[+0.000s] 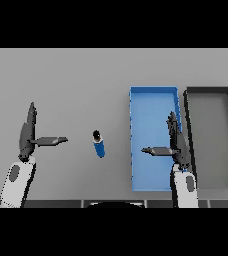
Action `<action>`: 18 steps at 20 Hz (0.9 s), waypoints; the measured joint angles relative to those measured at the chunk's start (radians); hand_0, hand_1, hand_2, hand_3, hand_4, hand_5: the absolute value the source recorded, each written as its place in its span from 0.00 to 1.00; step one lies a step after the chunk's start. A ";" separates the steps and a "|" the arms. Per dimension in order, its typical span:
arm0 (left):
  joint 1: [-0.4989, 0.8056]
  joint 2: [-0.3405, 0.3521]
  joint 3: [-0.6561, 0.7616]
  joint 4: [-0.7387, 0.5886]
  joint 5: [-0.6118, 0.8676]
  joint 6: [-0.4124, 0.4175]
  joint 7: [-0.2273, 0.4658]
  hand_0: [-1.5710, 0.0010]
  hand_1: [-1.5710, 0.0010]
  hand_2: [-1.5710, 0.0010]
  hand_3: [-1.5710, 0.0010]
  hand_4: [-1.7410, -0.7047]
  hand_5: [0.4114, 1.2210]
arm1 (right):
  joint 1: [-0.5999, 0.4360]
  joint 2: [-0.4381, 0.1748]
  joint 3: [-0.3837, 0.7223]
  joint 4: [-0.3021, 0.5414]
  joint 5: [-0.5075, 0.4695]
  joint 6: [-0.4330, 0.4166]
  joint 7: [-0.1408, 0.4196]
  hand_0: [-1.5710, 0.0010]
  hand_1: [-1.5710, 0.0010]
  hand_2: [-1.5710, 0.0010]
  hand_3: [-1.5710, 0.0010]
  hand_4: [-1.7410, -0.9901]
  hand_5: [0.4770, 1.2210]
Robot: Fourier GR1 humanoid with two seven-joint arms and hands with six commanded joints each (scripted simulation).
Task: Pick up the blue pipe and place it into the blue bin.
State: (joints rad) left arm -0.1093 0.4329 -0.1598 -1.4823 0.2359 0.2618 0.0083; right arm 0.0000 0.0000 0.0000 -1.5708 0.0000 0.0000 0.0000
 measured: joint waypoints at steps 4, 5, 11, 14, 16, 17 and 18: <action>-0.005 0.000 0.002 0.005 0.001 -0.001 -0.006 1.00 1.00 1.00 1.00 0.71 0.22 | -0.006 0.000 -0.001 0.004 0.000 -0.002 0.003 1.00 1.00 1.00 1.00 0.69 0.17; -0.007 0.000 0.002 0.007 0.001 -0.002 -0.006 1.00 1.00 1.00 1.00 0.71 0.22 | -0.007 0.000 -0.001 0.006 0.000 -0.002 0.003 1.00 1.00 1.00 1.00 0.69 0.17; 0.060 0.159 -0.058 -0.003 -0.020 -0.249 -0.157 1.00 1.00 1.00 1.00 0.71 0.22 | 0.073 -0.106 0.089 -0.093 0.121 0.061 -0.073 1.00 1.00 1.00 1.00 0.68 0.16; 0.066 0.164 -0.069 -0.008 -0.010 -0.281 -0.167 1.00 1.00 1.00 1.00 0.70 0.22 | 0.085 -0.115 0.089 -0.106 0.134 0.053 -0.060 1.00 1.00 1.00 1.00 0.69 0.15; 0.068 0.173 -0.071 -0.004 0.015 -0.333 -0.189 1.00 1.00 1.00 1.00 0.69 0.22 | 0.085 -0.125 0.086 -0.100 0.128 0.064 -0.064 1.00 1.00 1.00 1.00 0.70 0.15; 0.069 0.187 -0.084 -0.020 0.014 -0.358 -0.188 1.00 1.00 1.00 1.00 0.70 0.21 | 0.088 -0.126 0.089 -0.109 0.128 0.067 -0.065 1.00 1.00 1.00 1.00 0.70 0.15; 0.078 0.191 -0.107 -0.044 0.007 -0.381 -0.193 1.00 1.00 1.00 1.00 0.69 0.20 | 0.084 -0.128 0.092 -0.123 0.128 0.068 -0.070 1.00 1.00 1.00 1.00 0.69 0.15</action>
State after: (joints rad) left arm -0.0311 0.6239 -0.2669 -1.5261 0.2429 -0.1196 -0.1847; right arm 0.0844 -0.1284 0.0915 -1.6937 0.1276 0.0680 -0.0696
